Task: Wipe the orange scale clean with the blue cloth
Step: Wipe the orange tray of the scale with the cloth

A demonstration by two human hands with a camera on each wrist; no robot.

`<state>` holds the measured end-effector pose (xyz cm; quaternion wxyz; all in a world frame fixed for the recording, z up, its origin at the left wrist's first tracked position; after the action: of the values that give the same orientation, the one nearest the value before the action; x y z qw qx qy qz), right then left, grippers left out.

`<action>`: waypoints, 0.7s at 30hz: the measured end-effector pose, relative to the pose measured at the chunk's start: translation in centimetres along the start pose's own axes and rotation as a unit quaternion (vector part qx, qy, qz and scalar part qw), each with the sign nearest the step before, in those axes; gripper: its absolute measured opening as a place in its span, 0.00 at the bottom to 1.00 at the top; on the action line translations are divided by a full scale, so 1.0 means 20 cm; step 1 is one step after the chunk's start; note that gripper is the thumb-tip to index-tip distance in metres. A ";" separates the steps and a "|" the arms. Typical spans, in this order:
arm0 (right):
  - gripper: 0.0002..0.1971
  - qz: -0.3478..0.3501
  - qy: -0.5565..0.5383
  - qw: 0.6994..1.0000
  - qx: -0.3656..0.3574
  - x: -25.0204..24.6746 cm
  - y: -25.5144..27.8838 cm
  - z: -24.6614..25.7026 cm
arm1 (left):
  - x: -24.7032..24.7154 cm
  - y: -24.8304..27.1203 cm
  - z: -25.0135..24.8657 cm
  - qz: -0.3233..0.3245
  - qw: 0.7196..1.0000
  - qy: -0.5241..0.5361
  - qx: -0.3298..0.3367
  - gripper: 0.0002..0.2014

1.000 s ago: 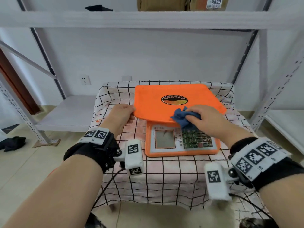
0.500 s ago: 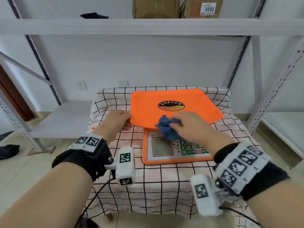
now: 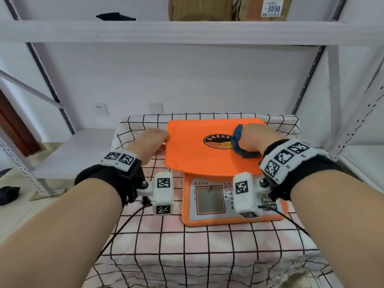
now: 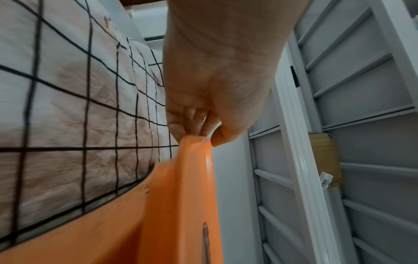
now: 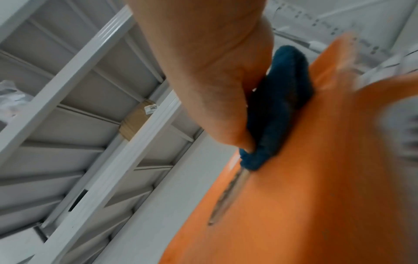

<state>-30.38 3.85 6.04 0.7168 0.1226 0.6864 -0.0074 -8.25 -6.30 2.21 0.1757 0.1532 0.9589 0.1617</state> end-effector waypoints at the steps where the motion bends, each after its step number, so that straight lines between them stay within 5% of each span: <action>1: 0.07 0.018 -0.011 1.000 -0.002 -0.02 -0.05 0.03 | 0.00 -0.02 -0.01 0.010 1.000 -0.001 0.004 0.05; 7: 0.16 0.029 -0.038 0.992 -0.113 -0.04 -0.18 0.34 | -0.03 -0.12 -0.06 0.042 0.999 -0.010 0.017 0.05; 12: 0.09 0.037 -0.135 0.953 -0.268 -0.01 -0.22 0.42 | -0.04 -0.14 -0.06 0.086 0.996 -0.015 0.033 0.08; 15: 0.13 0.016 -0.111 0.966 -0.234 -0.05 -0.24 0.29 | -0.04 -0.14 -0.05 0.075 0.997 -0.019 0.029 0.09; 21: 0.03 -0.043 -0.027 0.996 -0.079 -0.08 -0.33 0.20 | -0.05 -0.16 -0.02 0.076 0.997 -0.012 0.012 0.17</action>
<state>-27.66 -3.64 6.57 0.7418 0.0357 0.6695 0.0129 -8.24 -9.66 1.74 0.1722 0.2294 0.9444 0.1608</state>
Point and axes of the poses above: each hand's wrist, its own y-axis away from the middle knuckle, its own x-axis out of the palm, z = x × y, the point moved 3 cm from there along -y, towards the middle knuckle, and after that the axes turned 12 degrees about -x, right-handed, at the moved point
